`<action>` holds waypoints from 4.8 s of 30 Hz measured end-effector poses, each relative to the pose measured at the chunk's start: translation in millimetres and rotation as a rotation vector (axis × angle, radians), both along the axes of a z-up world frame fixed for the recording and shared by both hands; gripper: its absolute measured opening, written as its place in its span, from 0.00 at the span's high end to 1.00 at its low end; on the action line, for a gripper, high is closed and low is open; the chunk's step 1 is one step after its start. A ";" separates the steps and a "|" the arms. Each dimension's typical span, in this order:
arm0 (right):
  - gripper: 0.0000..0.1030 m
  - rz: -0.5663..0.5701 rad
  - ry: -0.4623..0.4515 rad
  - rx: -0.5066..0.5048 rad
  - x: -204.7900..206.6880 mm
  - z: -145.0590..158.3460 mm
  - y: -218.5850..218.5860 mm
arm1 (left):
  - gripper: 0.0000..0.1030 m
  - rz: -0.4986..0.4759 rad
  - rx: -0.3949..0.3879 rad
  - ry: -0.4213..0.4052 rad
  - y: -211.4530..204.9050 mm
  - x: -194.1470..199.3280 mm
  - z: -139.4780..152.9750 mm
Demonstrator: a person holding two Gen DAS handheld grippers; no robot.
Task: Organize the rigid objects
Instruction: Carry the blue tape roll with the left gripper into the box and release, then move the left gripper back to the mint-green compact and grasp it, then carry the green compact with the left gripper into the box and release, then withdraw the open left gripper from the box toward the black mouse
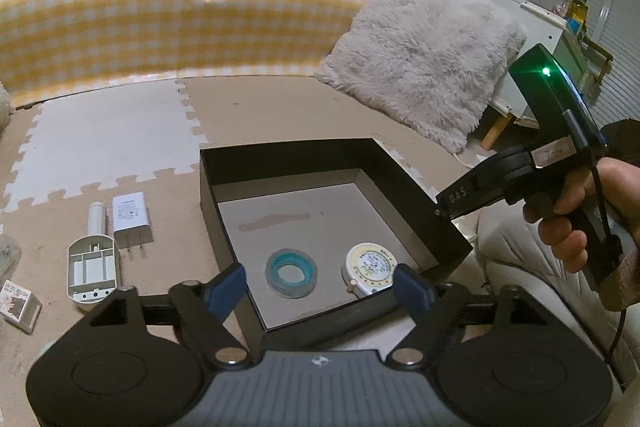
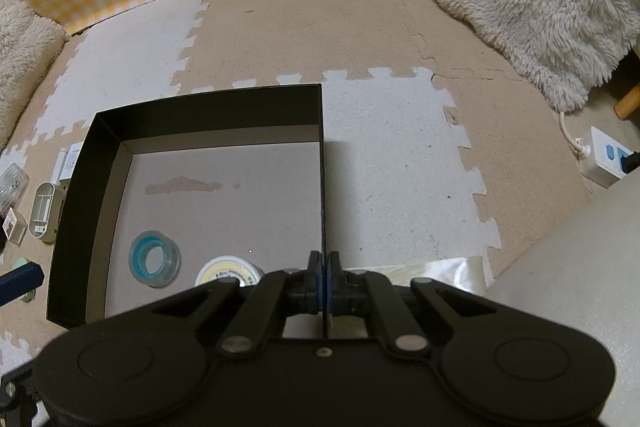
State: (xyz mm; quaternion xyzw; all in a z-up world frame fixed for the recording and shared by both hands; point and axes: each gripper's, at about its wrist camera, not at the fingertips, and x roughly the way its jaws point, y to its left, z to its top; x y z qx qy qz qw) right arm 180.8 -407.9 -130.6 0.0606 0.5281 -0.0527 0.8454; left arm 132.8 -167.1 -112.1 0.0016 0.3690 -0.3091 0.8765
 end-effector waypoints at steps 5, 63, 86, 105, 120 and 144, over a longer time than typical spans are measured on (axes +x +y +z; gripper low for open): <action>0.98 0.001 0.000 -0.001 0.1 0.2 0.0 | 0.04 0.001 0.010 -0.002 -0.5 -0.6 3.0; 0.98 0.000 -0.003 0.007 0.0 0.1 -0.4 | 0.51 0.476 0.275 0.230 116.6 40.9 -47.0; 0.98 0.002 -0.004 0.009 -0.3 -0.2 -1.2 | 0.51 0.208 0.085 -0.003 26.9 17.5 28.5; 0.97 0.010 0.004 0.001 0.8 -0.9 -0.1 | 0.51 0.045 0.162 0.014 -26.4 19.5 -1.8; 0.97 0.011 0.005 0.000 1.5 -1.6 0.4 | 0.17 0.046 0.126 0.036 -23.8 14.9 6.7; 0.97 0.010 0.005 0.000 1.6 -1.6 0.3 | 0.00 0.036 0.134 0.043 -27.2 8.3 11.2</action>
